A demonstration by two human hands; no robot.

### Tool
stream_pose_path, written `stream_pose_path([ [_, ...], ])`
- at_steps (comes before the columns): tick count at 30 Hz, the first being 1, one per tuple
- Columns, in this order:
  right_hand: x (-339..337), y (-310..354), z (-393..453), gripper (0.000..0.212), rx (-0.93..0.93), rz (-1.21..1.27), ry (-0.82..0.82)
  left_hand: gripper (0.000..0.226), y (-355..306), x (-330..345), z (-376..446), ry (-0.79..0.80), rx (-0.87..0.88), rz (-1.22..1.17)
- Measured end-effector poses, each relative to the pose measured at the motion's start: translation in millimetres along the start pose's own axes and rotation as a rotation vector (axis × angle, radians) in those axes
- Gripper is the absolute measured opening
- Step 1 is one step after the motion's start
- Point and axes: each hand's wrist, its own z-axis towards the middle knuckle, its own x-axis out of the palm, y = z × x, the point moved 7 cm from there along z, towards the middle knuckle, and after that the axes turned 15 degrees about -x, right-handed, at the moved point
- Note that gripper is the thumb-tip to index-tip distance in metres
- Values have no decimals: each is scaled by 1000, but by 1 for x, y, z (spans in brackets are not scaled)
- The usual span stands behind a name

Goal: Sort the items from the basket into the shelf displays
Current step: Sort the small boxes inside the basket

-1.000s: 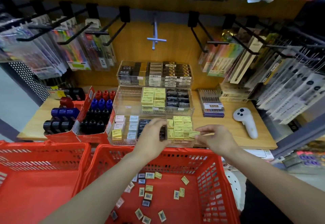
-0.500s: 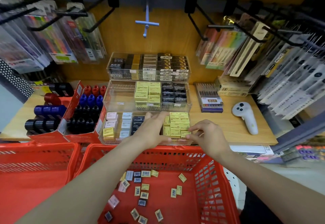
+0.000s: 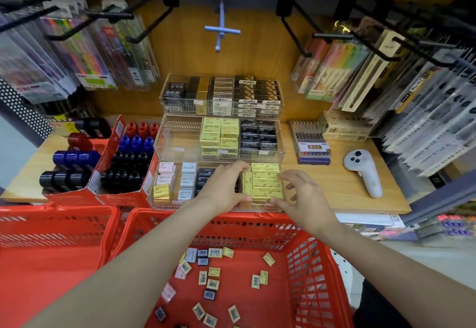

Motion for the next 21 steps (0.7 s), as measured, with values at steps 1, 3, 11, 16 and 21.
stream_pose_path([
  [1,1,-1,1,57,4,7,12,78,-1,1,0,2,5,5],
  [3,2,-2,2,57,17,16,15,82,-2,1,0,2,13,20],
  [11,-4,38,-21,23,-260,-68,67,14,-16,-9,-41,-88,309,22],
  [16,64,31,-72,27,-17,-146,625,8,53,51,-87,294,127,414],
  [21,133,-3,-144,50,342,-89,746,32,162,115,-114,461,-254,378],
])
